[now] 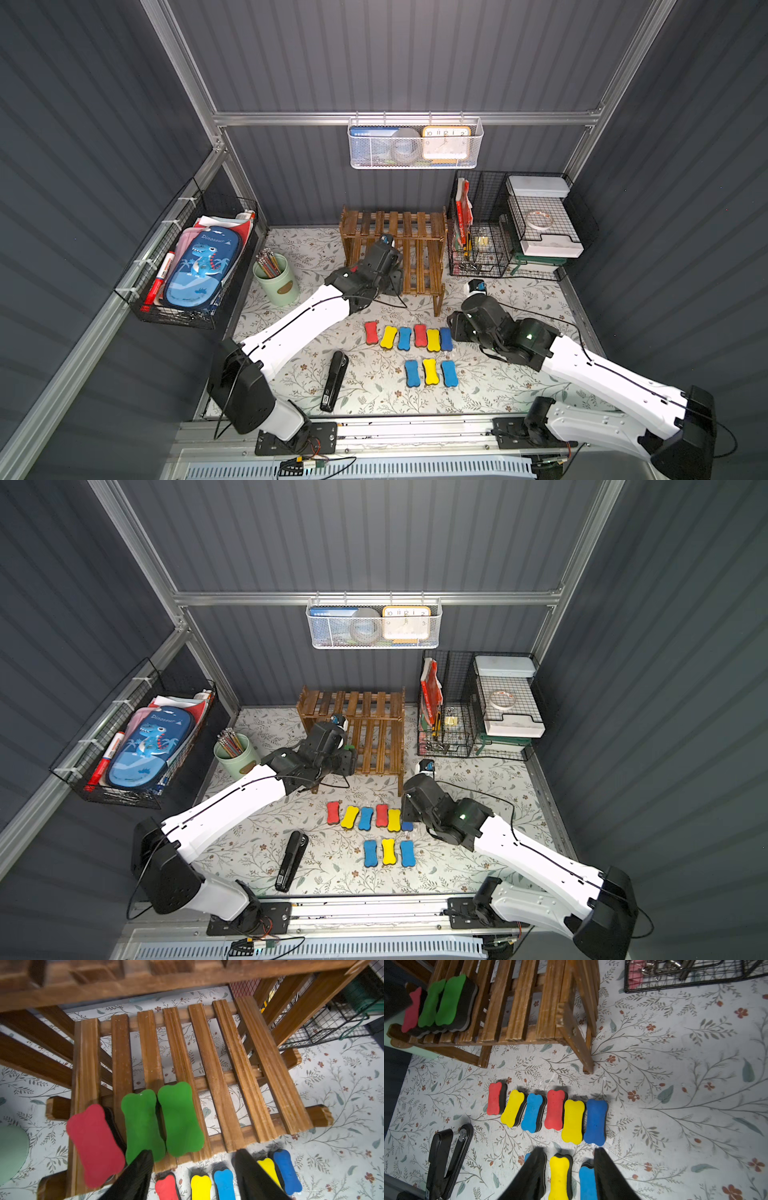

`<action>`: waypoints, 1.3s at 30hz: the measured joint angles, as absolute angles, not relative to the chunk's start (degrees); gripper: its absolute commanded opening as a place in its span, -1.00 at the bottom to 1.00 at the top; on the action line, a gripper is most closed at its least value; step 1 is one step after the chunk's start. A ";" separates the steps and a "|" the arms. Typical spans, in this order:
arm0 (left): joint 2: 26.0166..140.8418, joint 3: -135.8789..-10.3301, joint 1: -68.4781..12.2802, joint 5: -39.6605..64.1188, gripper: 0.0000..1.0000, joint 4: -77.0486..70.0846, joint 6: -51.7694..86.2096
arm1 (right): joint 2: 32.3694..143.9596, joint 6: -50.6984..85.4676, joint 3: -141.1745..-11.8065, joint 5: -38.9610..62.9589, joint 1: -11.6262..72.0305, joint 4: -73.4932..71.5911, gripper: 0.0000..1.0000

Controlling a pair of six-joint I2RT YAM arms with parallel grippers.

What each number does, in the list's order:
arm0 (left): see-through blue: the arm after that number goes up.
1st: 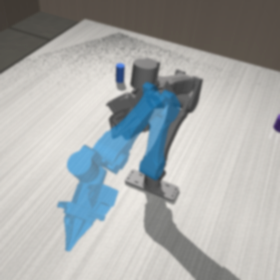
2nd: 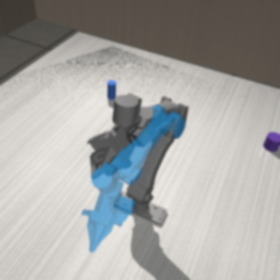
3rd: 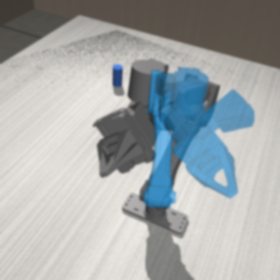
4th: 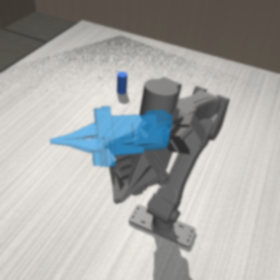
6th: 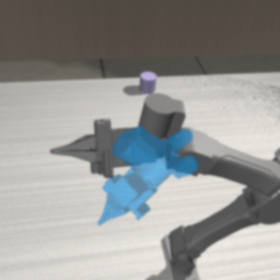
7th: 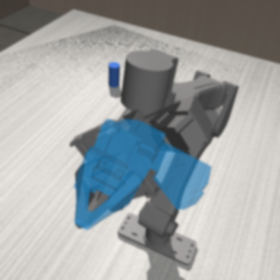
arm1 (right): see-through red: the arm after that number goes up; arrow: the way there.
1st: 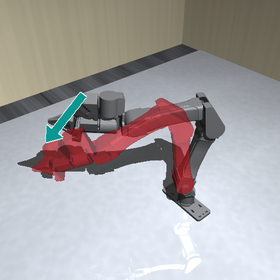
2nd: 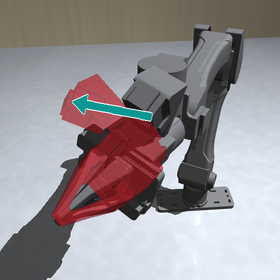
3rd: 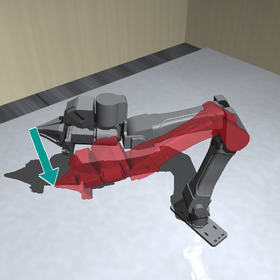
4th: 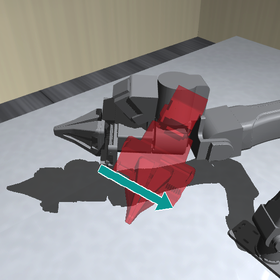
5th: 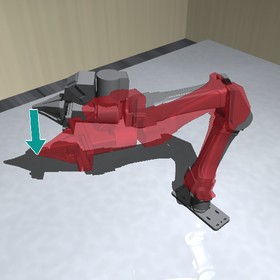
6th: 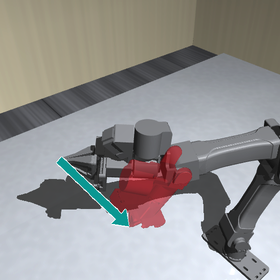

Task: Remove the whiteboard erasers from the shelf
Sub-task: Pick up the whiteboard eraser from the shelf.

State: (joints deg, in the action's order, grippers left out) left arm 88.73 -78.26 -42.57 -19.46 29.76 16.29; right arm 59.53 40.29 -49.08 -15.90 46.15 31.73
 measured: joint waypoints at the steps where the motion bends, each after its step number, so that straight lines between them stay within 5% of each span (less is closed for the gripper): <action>1: 89.62 -78.59 -42.57 -19.44 0.31 29.65 16.05 | 58.94 40.45 -48.82 -15.86 45.56 31.81 -0.12; 39: 97.12 -82.72 -42.72 -25.71 0.18 29.39 17.91 | 53.47 40.53 -45.56 -12.10 37.21 33.26 -0.10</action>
